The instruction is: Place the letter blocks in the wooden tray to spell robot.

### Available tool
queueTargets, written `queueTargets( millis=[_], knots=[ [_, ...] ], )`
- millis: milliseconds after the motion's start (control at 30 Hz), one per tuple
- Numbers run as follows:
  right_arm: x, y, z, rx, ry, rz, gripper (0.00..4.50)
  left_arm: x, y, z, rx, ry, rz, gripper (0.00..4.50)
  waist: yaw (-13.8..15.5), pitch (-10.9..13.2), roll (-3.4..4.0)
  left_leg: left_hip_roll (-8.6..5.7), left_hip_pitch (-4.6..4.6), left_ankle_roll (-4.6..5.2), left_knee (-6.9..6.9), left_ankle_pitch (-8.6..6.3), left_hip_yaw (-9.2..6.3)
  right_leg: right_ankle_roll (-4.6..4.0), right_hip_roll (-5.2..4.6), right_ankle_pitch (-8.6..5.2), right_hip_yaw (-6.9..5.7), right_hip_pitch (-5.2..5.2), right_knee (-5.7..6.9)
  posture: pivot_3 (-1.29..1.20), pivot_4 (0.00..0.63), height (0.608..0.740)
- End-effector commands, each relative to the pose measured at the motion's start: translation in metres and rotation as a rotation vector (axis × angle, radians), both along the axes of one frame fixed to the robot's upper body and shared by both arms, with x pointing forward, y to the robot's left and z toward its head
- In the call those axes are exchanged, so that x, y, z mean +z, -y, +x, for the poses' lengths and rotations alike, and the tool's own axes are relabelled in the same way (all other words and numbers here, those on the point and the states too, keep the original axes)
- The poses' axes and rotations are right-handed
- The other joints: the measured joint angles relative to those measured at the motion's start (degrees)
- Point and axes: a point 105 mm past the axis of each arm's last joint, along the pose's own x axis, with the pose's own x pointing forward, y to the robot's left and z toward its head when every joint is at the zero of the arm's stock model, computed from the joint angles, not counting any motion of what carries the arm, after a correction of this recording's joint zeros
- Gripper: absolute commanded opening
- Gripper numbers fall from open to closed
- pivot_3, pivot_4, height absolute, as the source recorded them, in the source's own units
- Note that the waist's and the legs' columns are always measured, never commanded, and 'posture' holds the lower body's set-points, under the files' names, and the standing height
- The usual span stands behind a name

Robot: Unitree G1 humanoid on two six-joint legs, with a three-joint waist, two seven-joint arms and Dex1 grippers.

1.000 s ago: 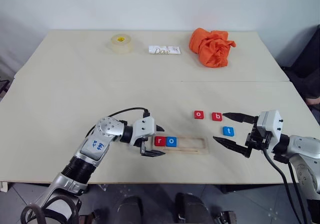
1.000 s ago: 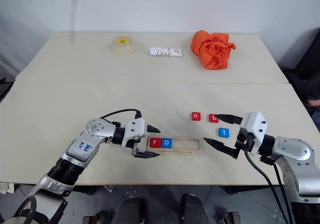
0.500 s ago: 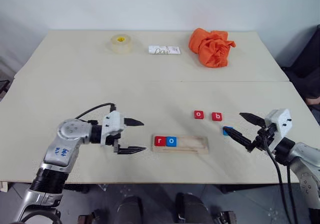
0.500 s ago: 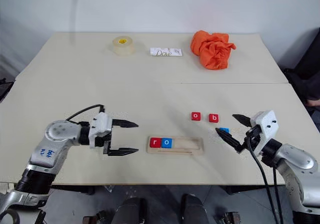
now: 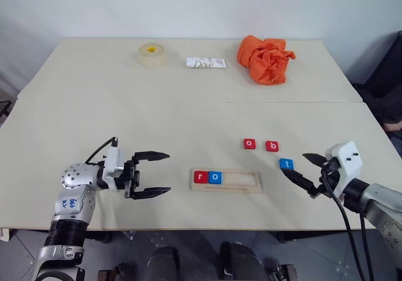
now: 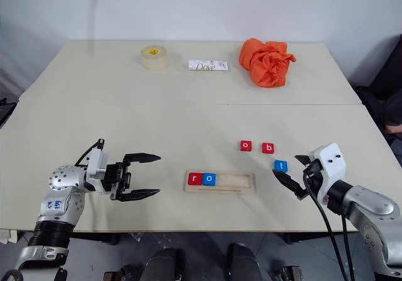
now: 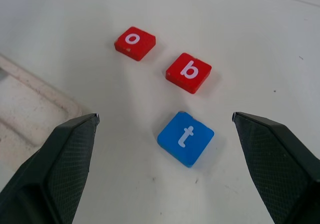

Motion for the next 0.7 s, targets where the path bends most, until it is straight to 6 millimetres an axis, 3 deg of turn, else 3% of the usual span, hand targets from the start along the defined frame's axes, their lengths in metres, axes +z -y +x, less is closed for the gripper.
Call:
queueTargets(
  millis=[33, 467, 700],
  knots=[
    [0.016, 0.001, -0.002, 0.013, 0.053, -0.029, 4.50, 0.007, -0.001, 0.000, -0.015, 0.032, -0.014, 4.48, 0.01, 0.00, 0.00, 0.00, 0.00, 0.00, 0.00, 0.00, 0.00, 0.00, 0.00, 0.00, 0.00, 0.00, -0.01, 0.00, 0.150, 0.740],
    [0.020, -0.003, 0.003, 0.010, 0.067, -0.031, 4.50, 0.007, 0.002, -0.001, -0.038, 0.018, -0.016, 4.48, -0.07, 0.00, 0.00, 0.01, -0.01, 0.01, 0.00, -0.01, 0.00, 0.00, 0.00, 0.00, 0.00, 0.00, -0.01, 0.00, 0.150, 0.740],
    [0.026, -0.012, 0.024, -0.114, 0.089, 0.011, 4.50, 0.009, 0.010, -0.002, -0.055, 0.025, -0.035, 4.48, -0.22, 0.00, 0.00, 0.01, -0.01, 0.01, 0.00, -0.01, -0.02, 0.00, 0.00, 0.00, -0.01, -0.01, -0.01, 0.00, 0.150, 0.740]
  ],
)
